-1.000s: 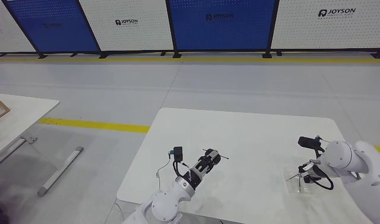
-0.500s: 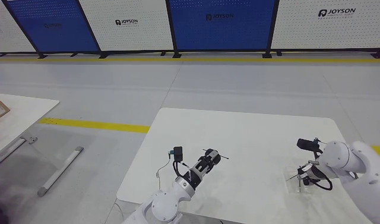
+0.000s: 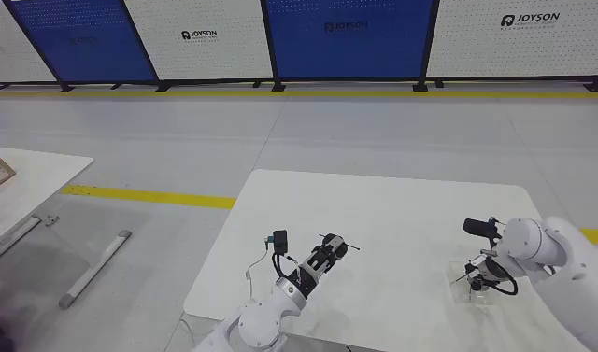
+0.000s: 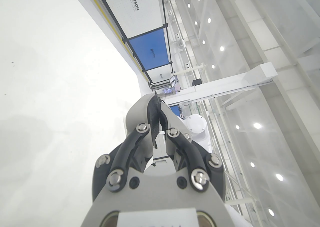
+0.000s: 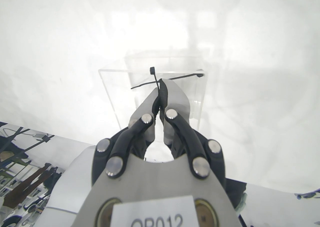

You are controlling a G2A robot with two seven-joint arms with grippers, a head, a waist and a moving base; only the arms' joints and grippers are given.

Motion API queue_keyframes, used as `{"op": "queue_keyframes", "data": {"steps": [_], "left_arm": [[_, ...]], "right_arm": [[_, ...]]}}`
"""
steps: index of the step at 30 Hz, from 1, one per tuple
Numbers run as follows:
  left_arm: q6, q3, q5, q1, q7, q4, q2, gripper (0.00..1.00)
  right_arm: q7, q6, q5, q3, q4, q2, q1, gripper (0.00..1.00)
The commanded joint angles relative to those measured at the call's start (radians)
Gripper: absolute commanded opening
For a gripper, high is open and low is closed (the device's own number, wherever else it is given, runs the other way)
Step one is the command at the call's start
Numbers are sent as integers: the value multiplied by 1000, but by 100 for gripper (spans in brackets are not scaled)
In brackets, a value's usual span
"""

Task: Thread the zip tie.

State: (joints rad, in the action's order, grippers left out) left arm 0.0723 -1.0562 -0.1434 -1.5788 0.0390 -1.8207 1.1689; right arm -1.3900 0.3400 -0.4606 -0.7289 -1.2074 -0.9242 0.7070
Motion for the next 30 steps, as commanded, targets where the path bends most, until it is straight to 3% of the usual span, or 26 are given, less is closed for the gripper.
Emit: {"op": "queue_keyframes", "data": {"steps": [1,8,16,23,27,30], "left_arm": [[0,0,0,0,0,0,0,0],[0,0,0,0,0,0,0,0],[0,0,0,0,0,0,0,0],[0,0,0,0,0,0,0,0],[0,0,0,0,0,0,0,0],[0,0,0,0,0,0,0,0]], "right_arm": [[0,0,4,6,7,-1,-6,0],[0,0,9,3,2,5,-8,0],[0,0,3,-67,-82,35,49,0],[0,0,-8,-200,-219,80,155,0],[32,0,-4,-316,-332,102,254,0],[68,0,-20,-367,-389,109,317,0]]}}
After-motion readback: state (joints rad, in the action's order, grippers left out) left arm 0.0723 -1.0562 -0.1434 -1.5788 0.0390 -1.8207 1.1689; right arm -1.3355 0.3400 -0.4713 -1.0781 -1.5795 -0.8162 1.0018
